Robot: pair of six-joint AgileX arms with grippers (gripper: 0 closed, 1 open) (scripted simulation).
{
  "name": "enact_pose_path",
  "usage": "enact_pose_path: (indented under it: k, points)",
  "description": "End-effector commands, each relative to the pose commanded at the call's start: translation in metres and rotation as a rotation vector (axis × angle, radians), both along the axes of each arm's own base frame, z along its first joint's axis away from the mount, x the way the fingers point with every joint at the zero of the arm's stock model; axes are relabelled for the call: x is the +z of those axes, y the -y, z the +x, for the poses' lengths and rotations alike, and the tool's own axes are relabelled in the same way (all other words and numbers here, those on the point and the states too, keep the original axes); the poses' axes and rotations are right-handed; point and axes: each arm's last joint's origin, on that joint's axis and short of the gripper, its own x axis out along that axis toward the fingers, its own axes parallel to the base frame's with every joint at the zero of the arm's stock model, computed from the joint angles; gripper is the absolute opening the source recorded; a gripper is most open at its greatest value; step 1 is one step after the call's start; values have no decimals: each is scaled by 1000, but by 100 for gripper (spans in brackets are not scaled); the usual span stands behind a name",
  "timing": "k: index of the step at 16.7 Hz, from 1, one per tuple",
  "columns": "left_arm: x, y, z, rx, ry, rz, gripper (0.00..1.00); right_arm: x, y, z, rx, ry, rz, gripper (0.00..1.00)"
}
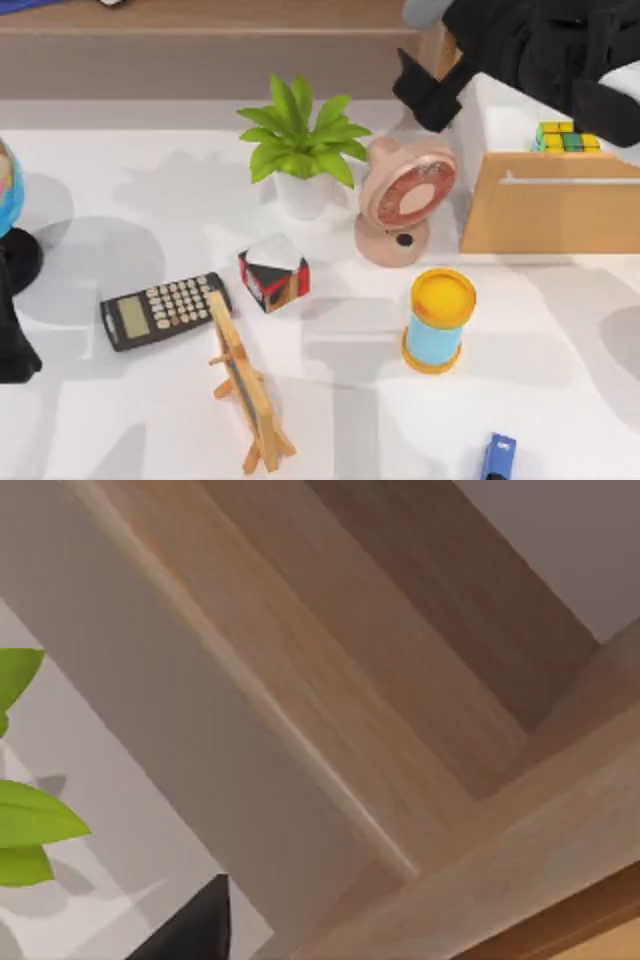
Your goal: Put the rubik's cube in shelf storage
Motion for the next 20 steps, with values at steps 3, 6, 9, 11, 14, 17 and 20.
enact_pose_path:
  k: [3, 6, 9, 11, 14, 17, 20]
  points:
    - [0, 0, 0, 0, 0, 0, 100, 8, 14, 29, -124, -240, 57, 100]
    - [0, 0, 0, 0, 0, 0, 100, 11, 33, 53, -279, -471, 106, 100]
    - [0, 0, 0, 0, 0, 0, 100, 9, 54, 72, -446, -680, 143, 100]
    - [0, 0, 0, 0, 0, 0, 100, 6, 68, 81, -556, -804, 161, 100]
    - [0, 0, 0, 0, 0, 0, 100, -2, 85, 92, -703, -959, 180, 100]
    - [0, 0, 0, 0, 0, 0, 100, -12, 96, 100, -817, -1073, 190, 100]
    - [0, 0, 0, 0, 0, 0, 100, -21, 101, 107, -888, -1137, 199, 100]
